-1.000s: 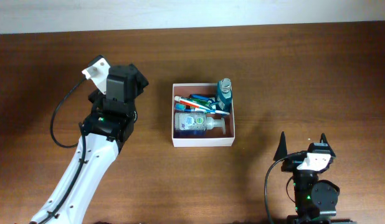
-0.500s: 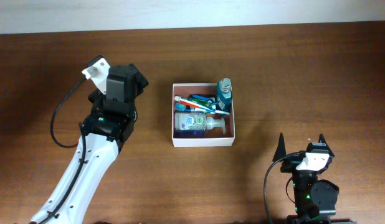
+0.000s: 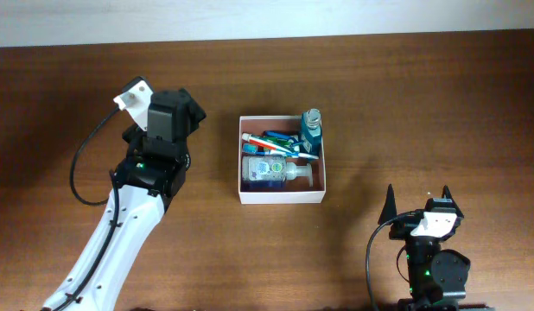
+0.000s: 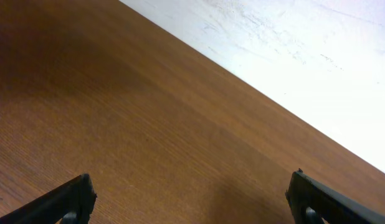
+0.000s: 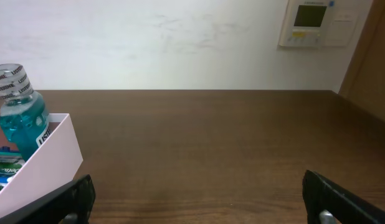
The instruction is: Pack container
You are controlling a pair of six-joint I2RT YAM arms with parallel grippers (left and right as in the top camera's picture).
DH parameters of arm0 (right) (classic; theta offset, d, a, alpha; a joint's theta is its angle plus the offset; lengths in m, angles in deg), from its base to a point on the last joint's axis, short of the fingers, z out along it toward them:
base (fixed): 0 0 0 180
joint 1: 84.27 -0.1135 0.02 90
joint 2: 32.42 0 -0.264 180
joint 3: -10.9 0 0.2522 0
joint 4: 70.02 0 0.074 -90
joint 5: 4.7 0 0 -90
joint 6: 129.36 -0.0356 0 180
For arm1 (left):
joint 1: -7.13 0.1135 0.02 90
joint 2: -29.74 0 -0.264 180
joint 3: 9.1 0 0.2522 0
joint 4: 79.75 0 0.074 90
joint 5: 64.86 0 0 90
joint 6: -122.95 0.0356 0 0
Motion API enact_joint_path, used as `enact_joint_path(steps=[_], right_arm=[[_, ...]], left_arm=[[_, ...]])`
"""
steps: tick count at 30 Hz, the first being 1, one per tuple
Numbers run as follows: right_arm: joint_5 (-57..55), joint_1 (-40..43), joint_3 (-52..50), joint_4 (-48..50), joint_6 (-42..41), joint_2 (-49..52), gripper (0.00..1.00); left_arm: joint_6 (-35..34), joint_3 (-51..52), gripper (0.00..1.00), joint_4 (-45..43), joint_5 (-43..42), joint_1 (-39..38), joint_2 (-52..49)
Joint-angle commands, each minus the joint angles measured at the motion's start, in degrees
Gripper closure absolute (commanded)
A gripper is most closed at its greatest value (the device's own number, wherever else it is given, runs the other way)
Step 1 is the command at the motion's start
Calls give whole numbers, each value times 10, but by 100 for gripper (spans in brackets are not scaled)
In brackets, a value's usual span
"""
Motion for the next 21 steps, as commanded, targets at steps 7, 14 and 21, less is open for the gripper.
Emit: enact_joint_path(steps=[7, 14, 21], right_arm=[[3, -3, -3, -6, 4, -6, 1], [3, -3, -3, -6, 4, -6, 1], [3, -3, -3, -6, 4, -6, 1]], left_arm=[[11, -5, 1, 49, 11, 1, 7], [11, 2, 1, 123, 9, 1, 19], [11, 106, 1, 121, 9, 1, 90]])
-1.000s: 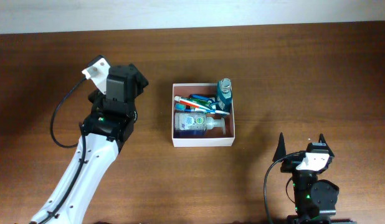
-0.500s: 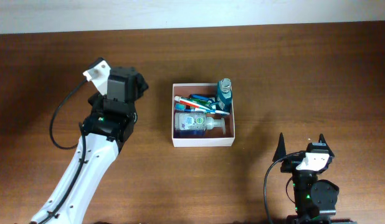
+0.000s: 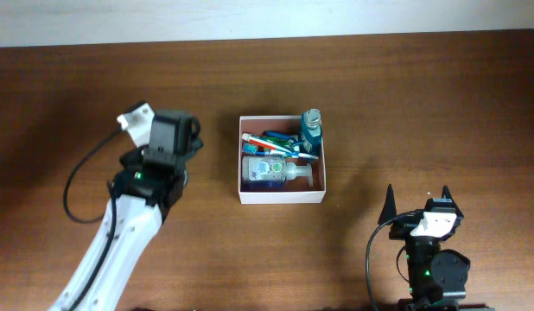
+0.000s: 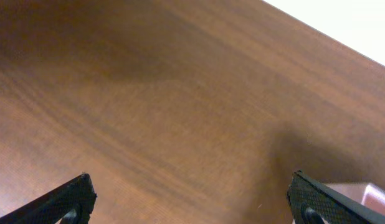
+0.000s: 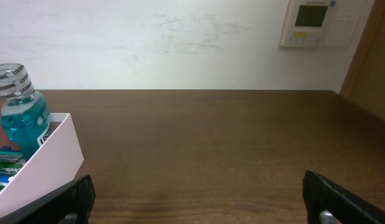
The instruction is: Pack container
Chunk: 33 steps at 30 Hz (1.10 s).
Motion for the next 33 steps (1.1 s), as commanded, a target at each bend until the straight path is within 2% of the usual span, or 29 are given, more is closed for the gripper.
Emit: enact_joint_path(steps=[1, 10, 15, 19, 28, 33], right_arm=[[1, -3, -3, -5, 4, -6, 1], [1, -3, -3, -5, 4, -6, 1], [1, -3, -3, -5, 4, -6, 1], [1, -3, -3, -5, 4, -6, 2], [1, -3, -3, -5, 4, -6, 1], [1, -3, -3, -5, 4, -6, 1]], left_arm=[[9, 73, 1, -17, 9, 1, 57], [9, 338, 1, -226, 13, 2, 238], [9, 455, 1, -307, 12, 18, 342], [24, 504, 1, -314, 2, 34, 408], [200, 514, 1, -313, -44, 73, 492], [219, 537, 1, -311, -45, 85, 532]])
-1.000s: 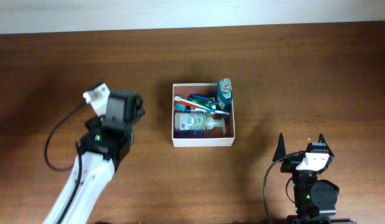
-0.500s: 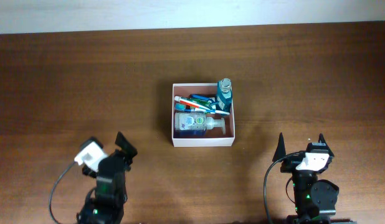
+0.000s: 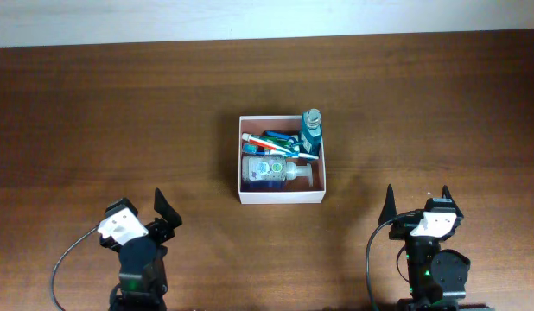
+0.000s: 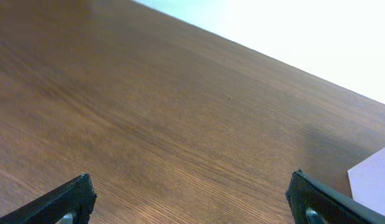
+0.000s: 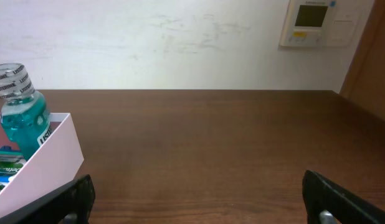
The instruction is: Pack container
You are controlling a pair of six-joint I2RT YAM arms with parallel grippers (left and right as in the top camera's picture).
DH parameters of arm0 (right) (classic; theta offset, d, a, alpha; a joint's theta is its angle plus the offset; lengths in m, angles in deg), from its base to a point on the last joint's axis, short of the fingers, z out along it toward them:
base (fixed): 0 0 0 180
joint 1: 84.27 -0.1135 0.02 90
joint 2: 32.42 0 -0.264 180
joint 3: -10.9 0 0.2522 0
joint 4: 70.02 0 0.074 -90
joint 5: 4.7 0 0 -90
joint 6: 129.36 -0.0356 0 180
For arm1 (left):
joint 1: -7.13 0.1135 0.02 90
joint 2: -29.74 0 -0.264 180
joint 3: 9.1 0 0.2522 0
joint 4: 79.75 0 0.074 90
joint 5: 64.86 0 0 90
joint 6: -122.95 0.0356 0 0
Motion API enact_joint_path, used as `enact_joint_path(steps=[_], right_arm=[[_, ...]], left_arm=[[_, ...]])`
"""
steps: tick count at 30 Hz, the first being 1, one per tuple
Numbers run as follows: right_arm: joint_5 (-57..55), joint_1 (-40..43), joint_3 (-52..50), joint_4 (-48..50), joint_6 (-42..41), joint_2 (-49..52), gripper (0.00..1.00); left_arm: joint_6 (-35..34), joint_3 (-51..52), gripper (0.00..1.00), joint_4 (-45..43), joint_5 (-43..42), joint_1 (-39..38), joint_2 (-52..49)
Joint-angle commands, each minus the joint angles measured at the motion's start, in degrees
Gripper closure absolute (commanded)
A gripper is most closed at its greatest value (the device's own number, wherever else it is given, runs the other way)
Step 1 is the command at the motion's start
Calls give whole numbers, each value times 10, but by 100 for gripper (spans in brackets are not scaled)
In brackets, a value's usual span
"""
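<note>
A white box [image 3: 282, 197] stands mid-table, holding a blue mouthwash bottle [image 3: 311, 128], a clear soap pump bottle [image 3: 276, 170], toothbrushes and a tube [image 3: 271, 141]. My left gripper [image 3: 137, 214] rests near the front left edge, open and empty; its wrist view shows bare wood and the box's corner [image 4: 373, 180]. At the front right, my right gripper [image 3: 419, 200] is parked open and empty. Its wrist view catches the box wall [image 5: 43, 165] and the mouthwash bottle [image 5: 21, 109].
The brown wooden table [image 3: 422, 104] runs to a white wall at the back. A wall thermostat [image 5: 316, 23] and a wooden panel show in the right wrist view.
My left arm has pulled back from beside the box's left side to the front left edge of the table. The right arm and the box contents have not moved.
My left arm first reached out at the box's upper left, gripper open and empty. It then stood a little lower beside the box. Now it is folded at the front left edge. The right arm stayed parked throughout.
</note>
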Motion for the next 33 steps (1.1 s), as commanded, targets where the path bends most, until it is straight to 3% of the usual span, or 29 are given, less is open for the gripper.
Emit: enact_joint_path(steps=[1, 9, 16, 28, 33], right_arm=[[1, -3, -3, -5, 4, -6, 1], [1, -3, -3, -5, 4, -6, 1], [1, -3, -3, -5, 4, -6, 2], [1, -3, -3, -5, 4, -6, 1], [1, -3, -3, -5, 4, -6, 1]], left_arm=[[43, 31, 1, 0, -16, 11, 37], [85, 40, 1, 35, -43, 38, 88], [207, 40, 1, 41, -126, 70, 136], [253, 40, 1, 41, -129, 78, 242], [253, 40, 1, 42, -131, 79, 240]])
